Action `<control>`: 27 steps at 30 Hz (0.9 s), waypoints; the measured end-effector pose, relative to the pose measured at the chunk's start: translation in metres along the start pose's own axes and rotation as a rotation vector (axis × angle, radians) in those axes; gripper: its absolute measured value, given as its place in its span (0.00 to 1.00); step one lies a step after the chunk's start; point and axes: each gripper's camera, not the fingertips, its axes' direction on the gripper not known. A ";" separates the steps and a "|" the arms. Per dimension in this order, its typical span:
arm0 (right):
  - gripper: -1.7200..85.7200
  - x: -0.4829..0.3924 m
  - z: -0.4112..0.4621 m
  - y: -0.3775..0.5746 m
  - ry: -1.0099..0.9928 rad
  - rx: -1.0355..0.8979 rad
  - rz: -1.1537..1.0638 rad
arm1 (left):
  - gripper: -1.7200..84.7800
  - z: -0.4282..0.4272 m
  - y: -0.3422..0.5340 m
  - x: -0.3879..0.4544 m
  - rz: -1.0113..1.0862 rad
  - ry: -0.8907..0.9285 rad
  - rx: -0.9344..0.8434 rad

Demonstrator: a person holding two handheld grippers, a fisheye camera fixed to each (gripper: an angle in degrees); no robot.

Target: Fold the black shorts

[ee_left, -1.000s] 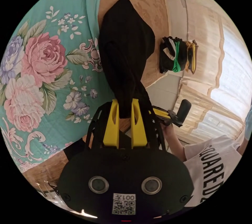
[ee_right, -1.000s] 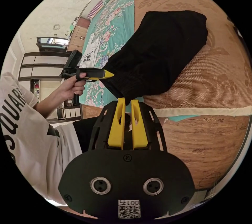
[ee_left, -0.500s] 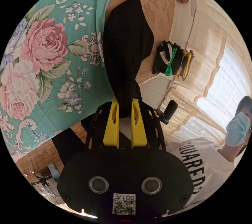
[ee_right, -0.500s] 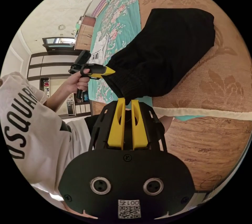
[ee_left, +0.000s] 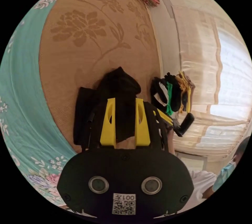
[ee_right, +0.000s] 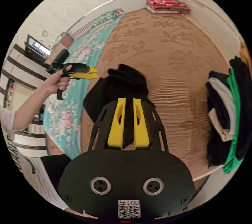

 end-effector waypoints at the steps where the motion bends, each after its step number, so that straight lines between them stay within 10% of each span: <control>1: 0.08 -0.003 -0.002 0.003 0.033 0.007 -0.006 | 0.12 -0.007 0.006 -0.003 0.019 -0.055 0.044; 16: 0.19 -0.007 0.086 0.106 -0.173 -0.033 0.466 | 0.15 -0.016 0.158 -0.076 -0.209 -0.165 0.203; 27: 0.04 0.019 0.099 0.141 -0.600 0.195 0.681 | 0.20 0.062 0.208 -0.127 -0.393 0.303 0.165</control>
